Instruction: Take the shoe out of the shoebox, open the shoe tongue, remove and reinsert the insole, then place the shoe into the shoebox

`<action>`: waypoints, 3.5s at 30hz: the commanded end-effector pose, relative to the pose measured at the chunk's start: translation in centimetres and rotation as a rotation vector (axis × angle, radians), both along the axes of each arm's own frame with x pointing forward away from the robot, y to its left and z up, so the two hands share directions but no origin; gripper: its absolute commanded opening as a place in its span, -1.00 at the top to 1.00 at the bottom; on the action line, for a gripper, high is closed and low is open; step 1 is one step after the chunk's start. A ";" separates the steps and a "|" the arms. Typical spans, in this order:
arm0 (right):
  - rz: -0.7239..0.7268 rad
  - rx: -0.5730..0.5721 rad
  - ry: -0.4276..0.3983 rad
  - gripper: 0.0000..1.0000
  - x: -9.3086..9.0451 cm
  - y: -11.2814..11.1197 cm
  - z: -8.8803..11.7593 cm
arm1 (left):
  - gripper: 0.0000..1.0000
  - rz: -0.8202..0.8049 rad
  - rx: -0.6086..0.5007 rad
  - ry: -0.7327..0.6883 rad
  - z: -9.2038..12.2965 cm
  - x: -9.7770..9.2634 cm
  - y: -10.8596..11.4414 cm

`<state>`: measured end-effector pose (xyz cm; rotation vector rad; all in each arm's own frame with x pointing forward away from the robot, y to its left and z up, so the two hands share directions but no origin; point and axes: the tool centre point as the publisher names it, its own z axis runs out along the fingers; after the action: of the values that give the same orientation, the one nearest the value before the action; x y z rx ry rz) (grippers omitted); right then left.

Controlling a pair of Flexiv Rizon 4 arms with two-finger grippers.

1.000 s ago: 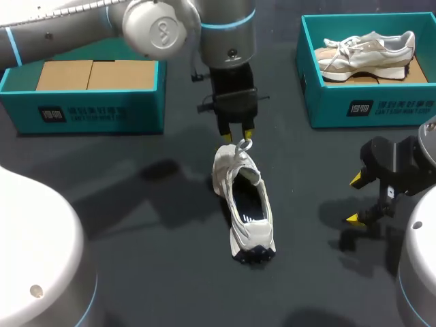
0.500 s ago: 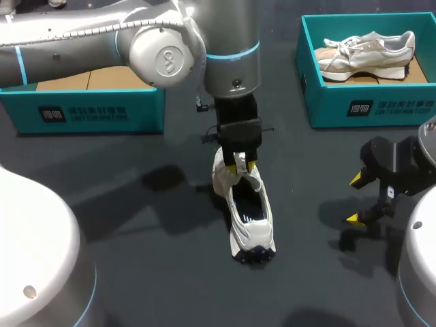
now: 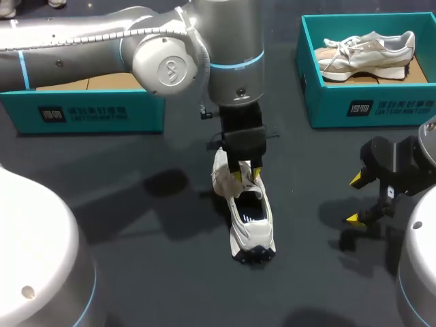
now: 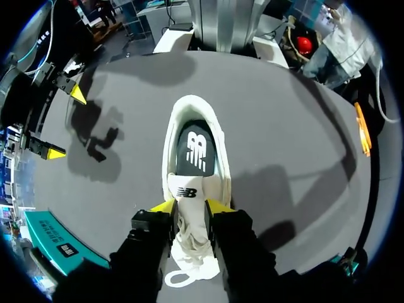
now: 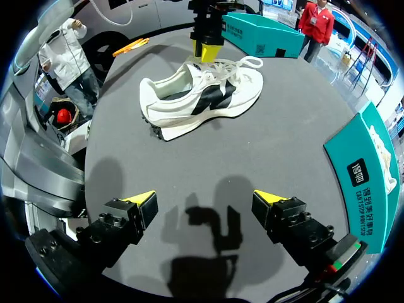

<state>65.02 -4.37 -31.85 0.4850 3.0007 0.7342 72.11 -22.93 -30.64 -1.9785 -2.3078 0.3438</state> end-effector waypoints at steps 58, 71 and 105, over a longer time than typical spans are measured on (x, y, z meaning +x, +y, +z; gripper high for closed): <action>-0.002 -0.003 -0.002 -1.00 -0.2 0.0 0.1 | -1.00 0.704 0.033 -0.050 5.9 -7.4 5.0; -0.002 -0.003 -0.002 -1.00 -0.2 0.0 0.1 | -1.00 1.200 0.105 -0.210 4.0 -11.4 2.8; -0.002 -0.003 -0.002 -1.00 -0.2 0.0 0.1 | -1.00 1.497 0.069 -0.113 -0.1 -12.0 0.3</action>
<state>65.02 -4.38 -31.85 0.4850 3.0007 0.7341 60.18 -21.87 -29.88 0.1123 -3.2649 0.1826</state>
